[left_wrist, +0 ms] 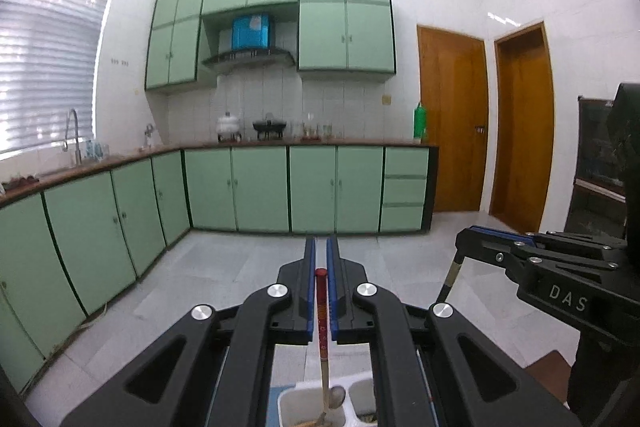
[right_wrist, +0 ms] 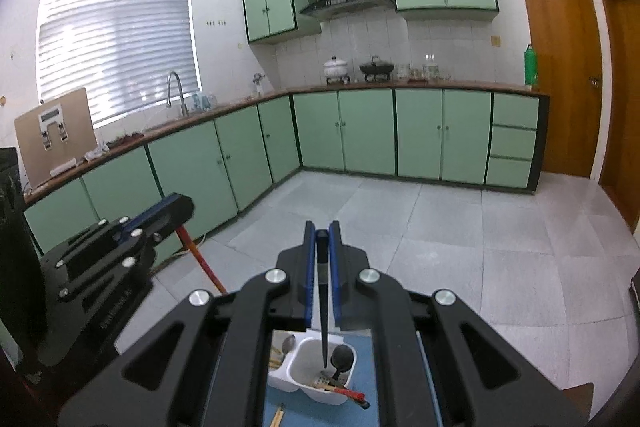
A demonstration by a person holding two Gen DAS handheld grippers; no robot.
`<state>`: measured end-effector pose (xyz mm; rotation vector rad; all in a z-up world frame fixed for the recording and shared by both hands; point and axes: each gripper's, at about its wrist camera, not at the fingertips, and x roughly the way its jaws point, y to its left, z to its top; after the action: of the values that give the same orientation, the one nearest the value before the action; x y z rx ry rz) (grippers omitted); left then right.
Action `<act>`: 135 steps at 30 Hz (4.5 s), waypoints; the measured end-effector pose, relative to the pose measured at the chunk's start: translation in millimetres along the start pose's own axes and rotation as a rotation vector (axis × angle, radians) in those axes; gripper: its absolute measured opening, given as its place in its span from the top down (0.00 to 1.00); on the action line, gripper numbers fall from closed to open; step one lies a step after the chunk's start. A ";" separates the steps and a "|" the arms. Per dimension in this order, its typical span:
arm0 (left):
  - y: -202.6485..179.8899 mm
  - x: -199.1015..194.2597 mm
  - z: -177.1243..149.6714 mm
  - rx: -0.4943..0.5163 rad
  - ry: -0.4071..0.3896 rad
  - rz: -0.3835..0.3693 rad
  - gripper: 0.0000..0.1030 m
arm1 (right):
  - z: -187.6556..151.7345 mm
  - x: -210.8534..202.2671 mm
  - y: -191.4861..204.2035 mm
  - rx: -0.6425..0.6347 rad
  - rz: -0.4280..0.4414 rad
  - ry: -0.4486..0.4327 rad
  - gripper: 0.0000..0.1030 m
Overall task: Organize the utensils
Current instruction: 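Open both grippers to release the chopsticks in the holder, then withdraw both open grippers from the holder, then lower the right gripper onto the red-patterned chopstick and close it, then close the left gripper on the plain wooden chopstick while the right gripper holds its chopstick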
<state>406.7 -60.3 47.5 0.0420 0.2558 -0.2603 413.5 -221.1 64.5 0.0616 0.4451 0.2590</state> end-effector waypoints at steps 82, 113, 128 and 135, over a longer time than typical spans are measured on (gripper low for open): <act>52.0 -147.5 -325.0 -0.084 0.641 0.186 0.23 | -369.3 -70.9 139.8 -0.039 -0.045 0.473 0.94; -37.2 -136.7 -315.6 -0.083 0.647 0.013 0.29 | -368.9 -95.2 45.9 0.143 -0.144 0.442 0.95; -43.7 -132.6 -319.8 -0.092 0.627 0.049 0.72 | -370.2 -94.5 45.7 0.137 -0.137 0.448 0.94; -42.0 -132.7 -320.2 -0.094 0.623 0.066 0.92 | -370.4 -93.2 47.9 0.126 -0.144 0.446 0.94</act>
<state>193.5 -44.1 -228.5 0.0372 0.8846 -0.1633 160.8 -198.2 -224.9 0.0950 0.9053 0.1005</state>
